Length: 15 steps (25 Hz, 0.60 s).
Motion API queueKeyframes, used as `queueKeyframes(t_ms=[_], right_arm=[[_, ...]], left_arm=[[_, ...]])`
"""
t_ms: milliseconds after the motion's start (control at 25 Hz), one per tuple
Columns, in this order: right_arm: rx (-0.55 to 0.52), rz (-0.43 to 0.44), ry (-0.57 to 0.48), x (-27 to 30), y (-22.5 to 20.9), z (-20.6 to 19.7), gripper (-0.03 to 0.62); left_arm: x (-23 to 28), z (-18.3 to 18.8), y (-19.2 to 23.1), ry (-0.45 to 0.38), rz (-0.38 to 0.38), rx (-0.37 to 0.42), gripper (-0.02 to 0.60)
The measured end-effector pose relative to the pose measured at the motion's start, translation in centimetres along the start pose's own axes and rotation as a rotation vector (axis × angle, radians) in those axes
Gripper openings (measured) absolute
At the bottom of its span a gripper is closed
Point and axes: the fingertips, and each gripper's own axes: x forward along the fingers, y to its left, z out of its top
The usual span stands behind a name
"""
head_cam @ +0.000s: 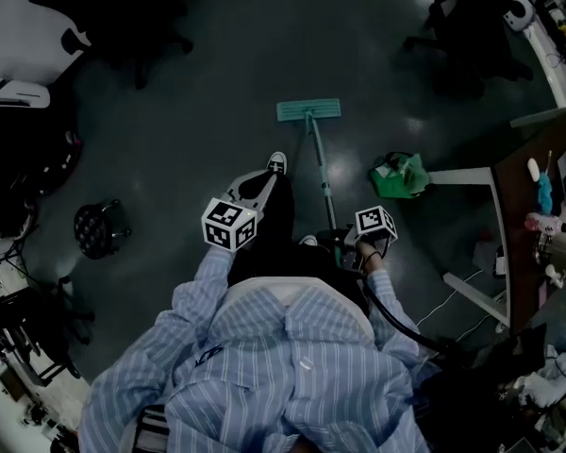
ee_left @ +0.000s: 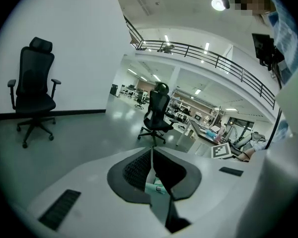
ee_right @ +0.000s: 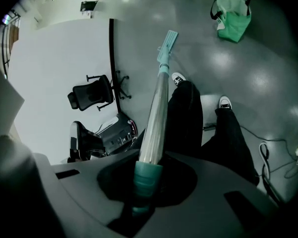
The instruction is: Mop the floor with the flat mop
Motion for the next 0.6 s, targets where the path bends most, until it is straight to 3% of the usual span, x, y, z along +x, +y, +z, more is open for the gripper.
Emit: queueKeyframes(t_ms=[600], right_arm=[[-0.051, -0.127, 0.075, 1.1, 12.6, 14.4, 0.040]], left_arm=[[7.5, 6.8, 14.3, 0.048, 0.011, -0.109, 0.014]])
